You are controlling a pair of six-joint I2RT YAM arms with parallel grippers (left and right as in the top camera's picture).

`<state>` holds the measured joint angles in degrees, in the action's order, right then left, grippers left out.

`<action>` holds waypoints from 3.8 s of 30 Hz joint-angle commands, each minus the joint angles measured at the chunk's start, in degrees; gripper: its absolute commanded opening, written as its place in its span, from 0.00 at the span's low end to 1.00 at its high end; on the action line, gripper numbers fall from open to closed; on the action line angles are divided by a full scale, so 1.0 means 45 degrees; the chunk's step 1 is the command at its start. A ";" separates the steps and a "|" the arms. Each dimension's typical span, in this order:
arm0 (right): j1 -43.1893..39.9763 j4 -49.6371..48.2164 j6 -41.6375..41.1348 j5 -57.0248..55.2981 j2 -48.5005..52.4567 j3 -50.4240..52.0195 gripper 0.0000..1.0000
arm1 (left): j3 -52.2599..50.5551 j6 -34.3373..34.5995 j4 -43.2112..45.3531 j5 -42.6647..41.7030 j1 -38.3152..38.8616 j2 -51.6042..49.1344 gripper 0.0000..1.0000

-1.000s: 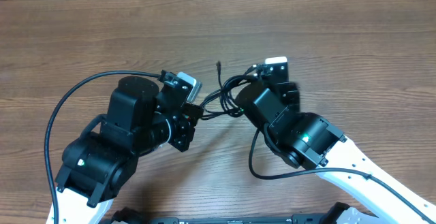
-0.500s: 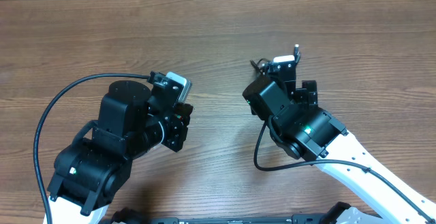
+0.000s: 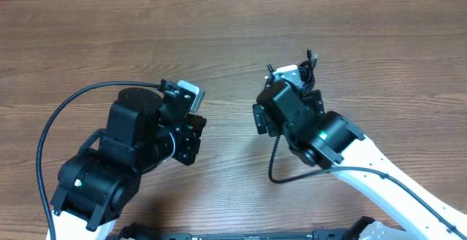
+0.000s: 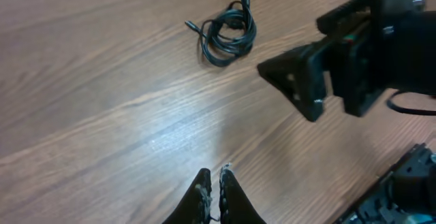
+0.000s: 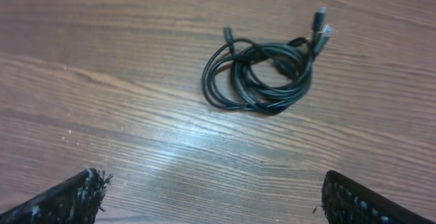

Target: Untangle cables

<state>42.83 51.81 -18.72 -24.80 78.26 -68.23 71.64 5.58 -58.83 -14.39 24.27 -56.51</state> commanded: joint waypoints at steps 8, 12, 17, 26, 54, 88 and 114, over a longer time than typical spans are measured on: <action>-0.1579 -0.0563 0.1360 0.0291 0.2623 0.0005 0.63 | 0.0311 0.0622 -0.0272 -0.0777 -0.0053 0.0083 0.10; -0.2841 -0.1025 0.2550 0.1433 0.3123 0.0005 0.63 | 0.0311 0.0695 -0.0277 -0.0772 -0.0053 0.0083 0.11; -0.4546 -0.1336 0.3235 0.3818 0.3594 0.0005 0.65 | 0.0311 0.0865 -0.0272 -0.0777 -0.0053 0.0083 0.11; -0.5770 -0.1676 0.3687 0.5017 0.4425 0.0005 0.70 | 0.0311 0.1579 -0.0209 -0.0821 -0.0053 0.0083 0.12; -0.7033 -0.4639 -0.1394 0.4299 0.6071 0.0005 0.60 | 0.0311 0.1817 -0.0214 -0.1273 -0.0053 0.0083 0.12; -0.7009 -0.4449 0.2059 0.7640 0.4085 -0.0092 0.04 | 0.0306 0.1569 -0.0219 -0.1088 -0.0053 -0.0087 0.13; -0.4473 -0.2127 0.1914 1.0496 -0.2045 -0.0092 0.04 | 0.0306 -0.1229 -0.0437 -0.3580 -0.0049 -0.1821 0.28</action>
<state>20.86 42.98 -8.40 24.67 69.97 -68.12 71.64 4.75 -61.04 -26.74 24.27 -64.79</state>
